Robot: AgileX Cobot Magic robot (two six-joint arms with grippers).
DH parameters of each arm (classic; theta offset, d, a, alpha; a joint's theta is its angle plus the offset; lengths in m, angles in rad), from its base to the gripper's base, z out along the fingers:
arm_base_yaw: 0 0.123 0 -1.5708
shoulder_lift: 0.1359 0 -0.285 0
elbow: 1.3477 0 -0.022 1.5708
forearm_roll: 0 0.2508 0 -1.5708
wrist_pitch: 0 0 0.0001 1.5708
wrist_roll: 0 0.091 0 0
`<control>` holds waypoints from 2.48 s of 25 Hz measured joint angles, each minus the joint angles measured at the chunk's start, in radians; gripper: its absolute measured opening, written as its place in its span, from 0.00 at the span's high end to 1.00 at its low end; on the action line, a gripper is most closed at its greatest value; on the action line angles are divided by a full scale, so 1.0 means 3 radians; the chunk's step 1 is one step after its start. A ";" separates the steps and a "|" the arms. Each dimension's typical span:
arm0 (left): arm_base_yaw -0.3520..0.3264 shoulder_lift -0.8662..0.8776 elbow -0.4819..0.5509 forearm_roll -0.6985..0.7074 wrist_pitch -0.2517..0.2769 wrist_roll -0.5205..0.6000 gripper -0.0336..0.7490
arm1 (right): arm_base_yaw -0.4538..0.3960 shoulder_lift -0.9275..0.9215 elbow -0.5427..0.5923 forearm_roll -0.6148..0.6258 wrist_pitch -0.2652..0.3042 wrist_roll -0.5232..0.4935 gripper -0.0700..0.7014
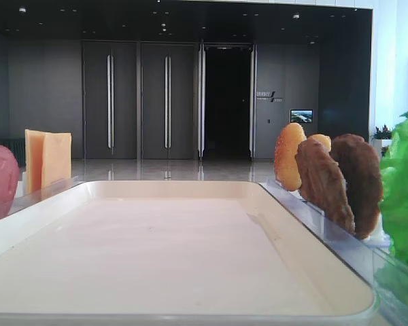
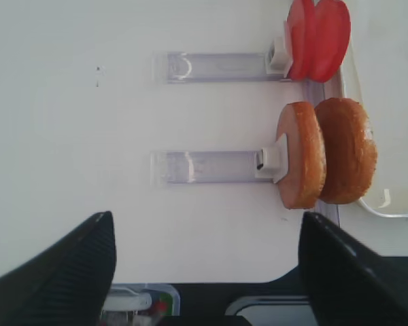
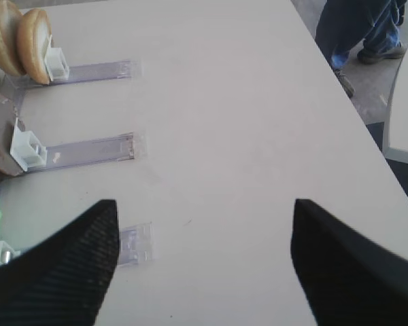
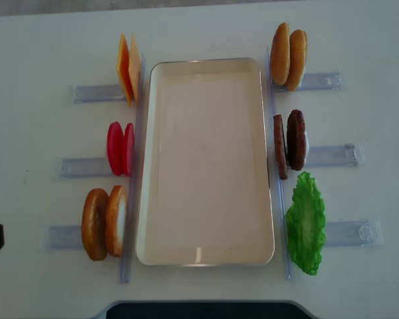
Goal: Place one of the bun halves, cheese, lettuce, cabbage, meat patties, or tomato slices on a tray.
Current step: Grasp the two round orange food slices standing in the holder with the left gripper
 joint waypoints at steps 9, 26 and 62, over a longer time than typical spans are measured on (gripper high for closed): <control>0.0000 0.1186 -0.0237 0.0003 -0.0034 -0.0050 0.14 | 0.0000 0.0000 0.0000 0.0000 0.0000 0.0000 0.22; 0.0000 0.1449 -0.0324 -0.0338 -0.0063 -0.0106 0.14 | 0.0000 0.0000 0.0000 0.0000 0.0000 0.0000 0.22; -0.2162 0.2228 -0.0324 0.0257 -0.0095 -0.2426 0.18 | 0.0000 0.0000 0.0000 0.0000 0.0000 0.0000 0.22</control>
